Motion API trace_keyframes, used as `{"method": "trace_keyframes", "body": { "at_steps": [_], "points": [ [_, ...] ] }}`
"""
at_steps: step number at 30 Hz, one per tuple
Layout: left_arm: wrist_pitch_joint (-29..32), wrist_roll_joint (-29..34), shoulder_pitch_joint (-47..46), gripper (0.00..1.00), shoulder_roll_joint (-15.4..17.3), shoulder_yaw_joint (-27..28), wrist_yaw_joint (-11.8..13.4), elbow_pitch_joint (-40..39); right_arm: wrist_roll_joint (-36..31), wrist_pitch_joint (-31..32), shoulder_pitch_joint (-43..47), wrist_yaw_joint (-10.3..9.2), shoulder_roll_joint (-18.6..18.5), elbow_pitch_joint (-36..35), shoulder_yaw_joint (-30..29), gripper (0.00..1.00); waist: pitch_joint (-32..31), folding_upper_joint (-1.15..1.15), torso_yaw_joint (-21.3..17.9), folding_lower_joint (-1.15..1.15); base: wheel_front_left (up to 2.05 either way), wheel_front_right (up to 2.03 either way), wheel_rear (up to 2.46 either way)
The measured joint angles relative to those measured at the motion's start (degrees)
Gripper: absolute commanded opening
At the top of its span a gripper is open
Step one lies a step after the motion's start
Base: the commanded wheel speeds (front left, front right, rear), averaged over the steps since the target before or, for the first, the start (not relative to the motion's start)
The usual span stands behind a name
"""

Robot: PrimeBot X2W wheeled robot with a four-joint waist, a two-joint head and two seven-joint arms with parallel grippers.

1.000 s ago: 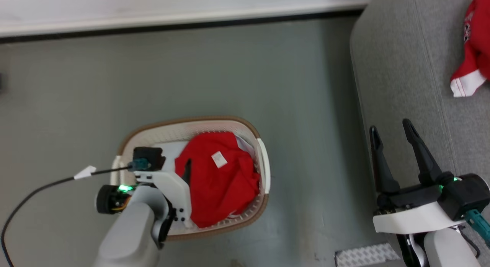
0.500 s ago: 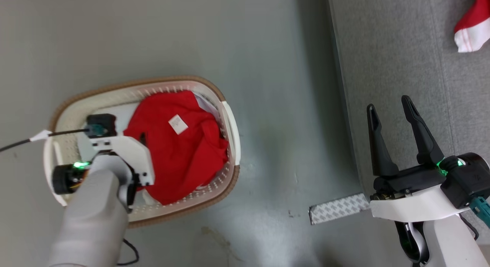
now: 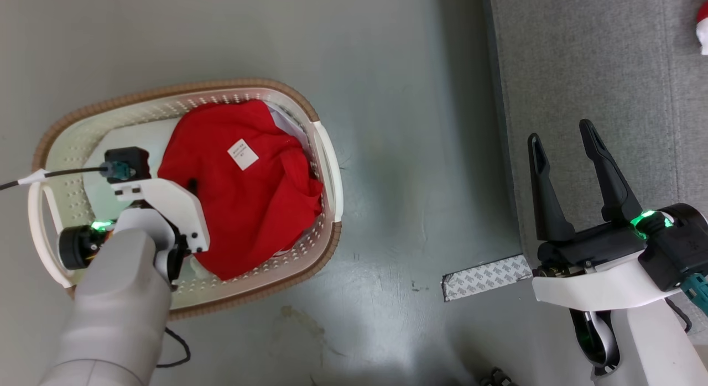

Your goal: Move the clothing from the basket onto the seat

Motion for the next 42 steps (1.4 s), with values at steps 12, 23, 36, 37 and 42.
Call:
{"method": "trace_keyframes", "body": {
  "at_steps": [12, 23, 36, 37, 42],
  "points": [
    [0.7, -1.0, -2.0, 1.00, -0.2, -0.7, -2.8, 1.2, 0.5, 0.0, -0.9, 0.00, 0.0, 0.1, 0.9, 1.00, 2.3, 0.00, -0.4, 0.00, 0.00, 0.00, 0.00],
    [-4.6, -0.5, -5.1, 1.00, -0.1, -2.7, -4.0, 0.7, 0.5, 0.0, -1.0, 0.00, 0.0, 0.1, 0.8, 1.00, 4.2, 0.00, -0.8, -0.01, 0.00, 0.00, 0.00],
    [-5.8, 1.2, -6.7, 1.00, -0.3, -6.2, -3.3, 1.5, 0.5, 0.0, -1.8, 0.00, 0.0, -0.2, 1.4, 1.00, 6.5, 0.00, -1.4, -0.01, 0.00, 0.00, 0.00],
    [-6.1, 1.4, -6.7, 1.00, -0.2, -6.5, -3.3, 1.6, 0.5, 0.0, -1.8, 0.00, 0.0, -0.2, 1.4, 1.00, 6.6, 0.00, -1.5, -0.01, 0.00, 0.00, 0.00],
    [-6.8, 1.8, -6.8, 0.00, -0.1, -7.7, -3.3, 1.9, 0.5, 0.0, -1.9, 0.00, 0.0, -0.2, 1.4, 1.00, 7.0, 0.00, -1.6, -0.01, 0.00, 0.00, 0.00]
  ]
}}
